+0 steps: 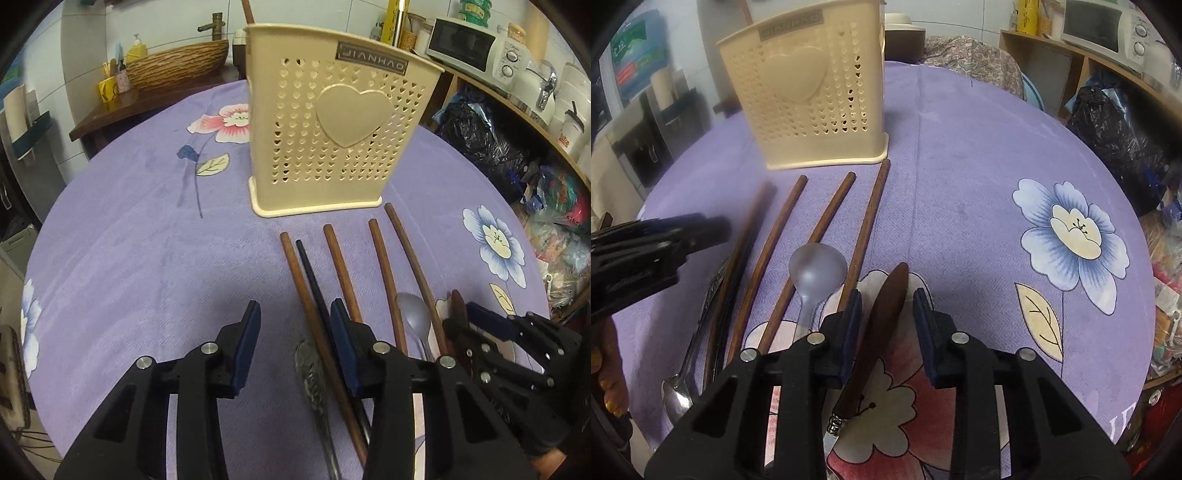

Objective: Organize utensils
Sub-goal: 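Grasp another wooden chopstick with the left tool while the right tool grasps the wooden-handled spoon, then lift the chopstick and spoon and carry both over the cream holder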

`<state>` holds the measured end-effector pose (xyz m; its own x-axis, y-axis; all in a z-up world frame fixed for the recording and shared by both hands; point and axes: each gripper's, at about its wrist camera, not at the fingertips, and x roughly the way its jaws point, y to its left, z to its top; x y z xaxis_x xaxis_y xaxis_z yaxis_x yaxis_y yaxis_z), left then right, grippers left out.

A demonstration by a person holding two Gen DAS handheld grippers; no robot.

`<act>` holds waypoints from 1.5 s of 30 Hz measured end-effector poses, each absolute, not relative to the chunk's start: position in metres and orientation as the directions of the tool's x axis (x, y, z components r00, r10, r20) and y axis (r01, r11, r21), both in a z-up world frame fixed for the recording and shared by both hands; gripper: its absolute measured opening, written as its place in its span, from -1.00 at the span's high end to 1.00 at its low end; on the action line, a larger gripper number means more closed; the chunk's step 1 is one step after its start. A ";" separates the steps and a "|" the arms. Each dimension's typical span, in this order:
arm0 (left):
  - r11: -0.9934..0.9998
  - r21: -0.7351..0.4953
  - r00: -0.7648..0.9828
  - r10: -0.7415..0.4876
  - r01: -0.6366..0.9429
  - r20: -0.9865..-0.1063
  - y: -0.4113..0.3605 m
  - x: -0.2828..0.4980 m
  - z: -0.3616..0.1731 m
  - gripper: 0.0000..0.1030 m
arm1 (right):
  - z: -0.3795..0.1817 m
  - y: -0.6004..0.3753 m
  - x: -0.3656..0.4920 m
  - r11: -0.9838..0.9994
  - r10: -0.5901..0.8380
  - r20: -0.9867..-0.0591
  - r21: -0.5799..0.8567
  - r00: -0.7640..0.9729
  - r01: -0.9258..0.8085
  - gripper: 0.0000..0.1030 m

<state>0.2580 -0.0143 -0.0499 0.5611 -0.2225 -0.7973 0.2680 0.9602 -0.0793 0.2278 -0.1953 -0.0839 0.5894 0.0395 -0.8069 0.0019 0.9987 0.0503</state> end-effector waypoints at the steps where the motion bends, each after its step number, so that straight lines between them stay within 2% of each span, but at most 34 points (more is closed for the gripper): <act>1: 0.961 -0.068 0.559 -0.213 0.269 -0.801 -0.017 0.259 -0.052 0.27 | -0.084 -0.195 0.228 0.999 0.039 -0.807 0.048 0.590 0.000 0.42; 6: 0.967 -0.051 0.542 -0.184 0.251 -0.820 -0.020 0.265 -0.063 0.37 | -0.085 -0.196 0.225 0.999 0.040 -0.805 0.048 0.592 -0.002 0.42; 16: 0.970 -0.108 0.536 -0.211 0.218 -0.818 -0.012 0.271 -0.063 0.38 | -0.085 -0.196 0.224 0.999 0.033 -0.803 0.043 0.594 0.002 0.41; 22: 0.973 -0.017 0.553 -0.146 0.231 -0.820 -0.022 0.278 -0.063 0.43 | -0.086 -0.198 0.225 0.999 0.037 -0.802 0.043 0.596 -0.005 0.43; 24: 0.973 -0.014 0.550 -0.141 0.229 -0.823 -0.018 0.282 -0.063 0.51 | -0.086 -0.203 0.224 0.999 0.041 -0.803 0.049 0.594 -0.003 0.47; 34: 0.975 -0.022 0.541 -0.141 0.219 -0.829 -0.022 0.288 -0.061 0.52 | -0.086 -0.206 0.228 0.996 0.044 -0.808 0.078 0.588 0.032 0.46; 37: 0.977 -0.019 0.543 -0.135 0.214 -0.829 -0.028 0.292 -0.062 0.54 | -0.086 -0.204 0.232 0.997 0.034 -0.808 0.066 0.588 0.033 0.59; 38: 0.976 -0.010 0.546 -0.129 0.217 -0.828 -0.030 0.292 -0.062 0.63 | -0.086 -0.203 0.231 0.997 0.038 -0.806 0.069 0.590 0.031 0.60; 39: 0.976 0.001 0.549 -0.121 0.218 -0.827 -0.032 0.292 -0.062 0.79 | -0.087 -0.204 0.231 0.997 0.041 -0.804 0.074 0.593 0.031 0.60; 45: 0.977 -0.065 0.550 -0.170 0.205 -0.817 -0.024 0.293 -0.059 0.81 | -0.086 -0.226 0.226 0.974 0.166 -0.773 0.226 0.612 0.022 0.66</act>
<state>0.2929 -0.0239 -0.0590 0.5504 -0.1702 -0.8174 0.2048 0.9766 -0.0654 0.2258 -0.2262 -0.0860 0.6121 0.1662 -0.7731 0.0216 0.9738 0.2265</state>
